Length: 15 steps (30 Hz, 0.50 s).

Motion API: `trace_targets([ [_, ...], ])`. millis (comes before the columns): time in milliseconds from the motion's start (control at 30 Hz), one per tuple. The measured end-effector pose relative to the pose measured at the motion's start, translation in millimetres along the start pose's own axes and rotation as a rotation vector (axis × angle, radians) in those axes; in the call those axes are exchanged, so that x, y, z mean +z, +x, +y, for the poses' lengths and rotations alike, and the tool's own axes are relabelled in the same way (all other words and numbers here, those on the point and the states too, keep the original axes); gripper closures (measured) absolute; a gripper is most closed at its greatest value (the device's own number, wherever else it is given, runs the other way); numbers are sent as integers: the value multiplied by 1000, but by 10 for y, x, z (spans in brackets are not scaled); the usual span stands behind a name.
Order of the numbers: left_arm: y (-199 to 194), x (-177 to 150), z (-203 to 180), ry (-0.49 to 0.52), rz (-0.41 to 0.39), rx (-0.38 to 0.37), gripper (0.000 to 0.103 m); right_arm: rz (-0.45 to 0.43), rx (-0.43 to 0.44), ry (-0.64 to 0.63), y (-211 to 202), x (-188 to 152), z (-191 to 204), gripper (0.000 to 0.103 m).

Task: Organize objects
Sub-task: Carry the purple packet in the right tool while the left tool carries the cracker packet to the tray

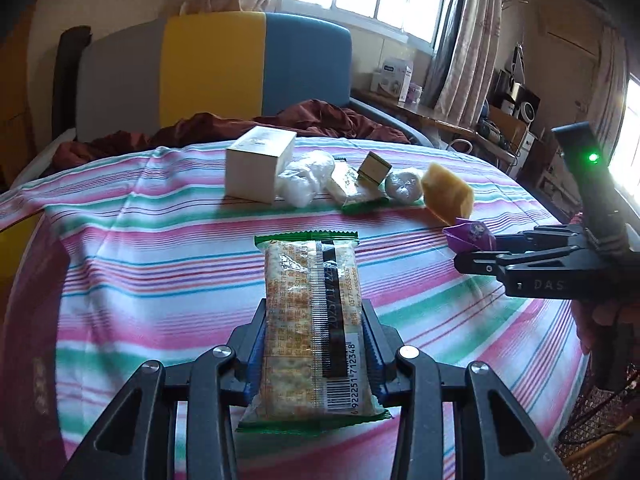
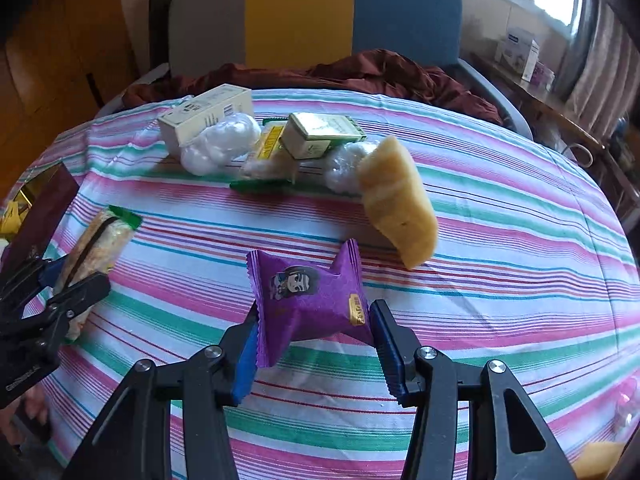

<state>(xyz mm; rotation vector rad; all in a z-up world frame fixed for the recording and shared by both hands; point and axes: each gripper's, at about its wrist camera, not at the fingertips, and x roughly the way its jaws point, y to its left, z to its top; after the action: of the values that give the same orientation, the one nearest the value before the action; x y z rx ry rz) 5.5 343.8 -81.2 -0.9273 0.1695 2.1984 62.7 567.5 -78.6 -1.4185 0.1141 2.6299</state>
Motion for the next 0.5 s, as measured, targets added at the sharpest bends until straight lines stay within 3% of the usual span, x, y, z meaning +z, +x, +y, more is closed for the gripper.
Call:
trace_targets([
  [100, -159, -36, 62, -30, -28, 0, 62, -2, -6, -8, 0, -3, 27, 51],
  [333, -437, -208, 220, -95, -6, -38, 62, -17, -16, -27, -24, -8, 73, 51],
  [500, -662, -129, 310, -129, -41, -56, 62, -29, -25, -45, -45, 2, 113, 51],
])
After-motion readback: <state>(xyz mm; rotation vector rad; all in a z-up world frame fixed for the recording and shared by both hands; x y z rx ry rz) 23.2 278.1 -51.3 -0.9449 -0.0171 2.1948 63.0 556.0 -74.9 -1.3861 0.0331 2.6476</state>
